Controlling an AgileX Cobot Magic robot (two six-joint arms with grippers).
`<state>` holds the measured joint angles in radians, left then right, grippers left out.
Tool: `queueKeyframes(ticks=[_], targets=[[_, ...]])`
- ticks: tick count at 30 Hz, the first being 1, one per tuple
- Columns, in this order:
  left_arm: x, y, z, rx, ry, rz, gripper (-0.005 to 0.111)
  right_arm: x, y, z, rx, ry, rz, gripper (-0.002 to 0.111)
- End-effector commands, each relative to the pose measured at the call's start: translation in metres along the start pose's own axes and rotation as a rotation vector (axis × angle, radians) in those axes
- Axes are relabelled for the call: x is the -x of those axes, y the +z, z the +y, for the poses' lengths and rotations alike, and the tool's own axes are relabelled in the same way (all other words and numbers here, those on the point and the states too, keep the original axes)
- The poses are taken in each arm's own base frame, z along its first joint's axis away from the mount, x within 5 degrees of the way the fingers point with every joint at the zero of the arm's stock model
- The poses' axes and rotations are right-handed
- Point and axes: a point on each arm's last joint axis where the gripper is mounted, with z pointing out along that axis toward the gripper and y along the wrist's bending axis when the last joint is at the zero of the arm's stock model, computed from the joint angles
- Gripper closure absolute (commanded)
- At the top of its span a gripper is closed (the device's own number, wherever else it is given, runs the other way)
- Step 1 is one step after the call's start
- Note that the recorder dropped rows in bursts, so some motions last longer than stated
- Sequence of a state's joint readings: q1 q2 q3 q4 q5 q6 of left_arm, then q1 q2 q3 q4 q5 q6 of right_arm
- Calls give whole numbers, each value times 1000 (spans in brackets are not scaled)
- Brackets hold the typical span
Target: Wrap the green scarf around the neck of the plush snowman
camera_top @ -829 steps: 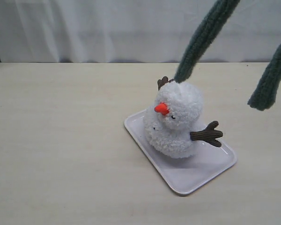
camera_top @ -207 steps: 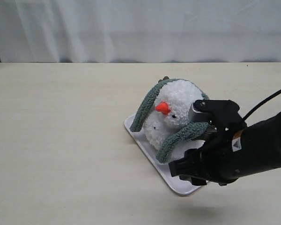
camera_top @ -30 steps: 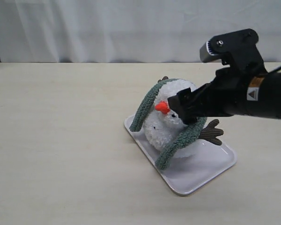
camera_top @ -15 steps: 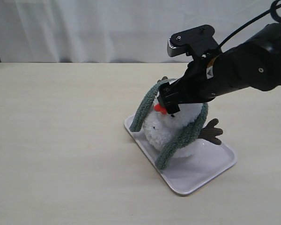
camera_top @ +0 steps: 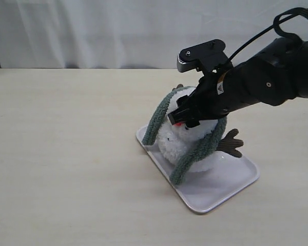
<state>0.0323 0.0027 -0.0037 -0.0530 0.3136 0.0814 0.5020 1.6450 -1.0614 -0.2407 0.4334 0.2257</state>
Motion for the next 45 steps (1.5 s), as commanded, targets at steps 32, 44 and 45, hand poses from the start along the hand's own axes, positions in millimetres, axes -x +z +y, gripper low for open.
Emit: queueKeyframes(ticks=[32, 44, 45], targets=[[0, 0, 0, 2, -8, -9, 107, -1, -16, 23, 304, -985, -33, 104], [0, 0, 0, 2, -8, -9, 107, 12, -27, 24, 338, -1114, -44, 104], [0, 0, 0, 2, -8, -9, 107, 11, -26, 25, 346, -1126, -36, 104]])
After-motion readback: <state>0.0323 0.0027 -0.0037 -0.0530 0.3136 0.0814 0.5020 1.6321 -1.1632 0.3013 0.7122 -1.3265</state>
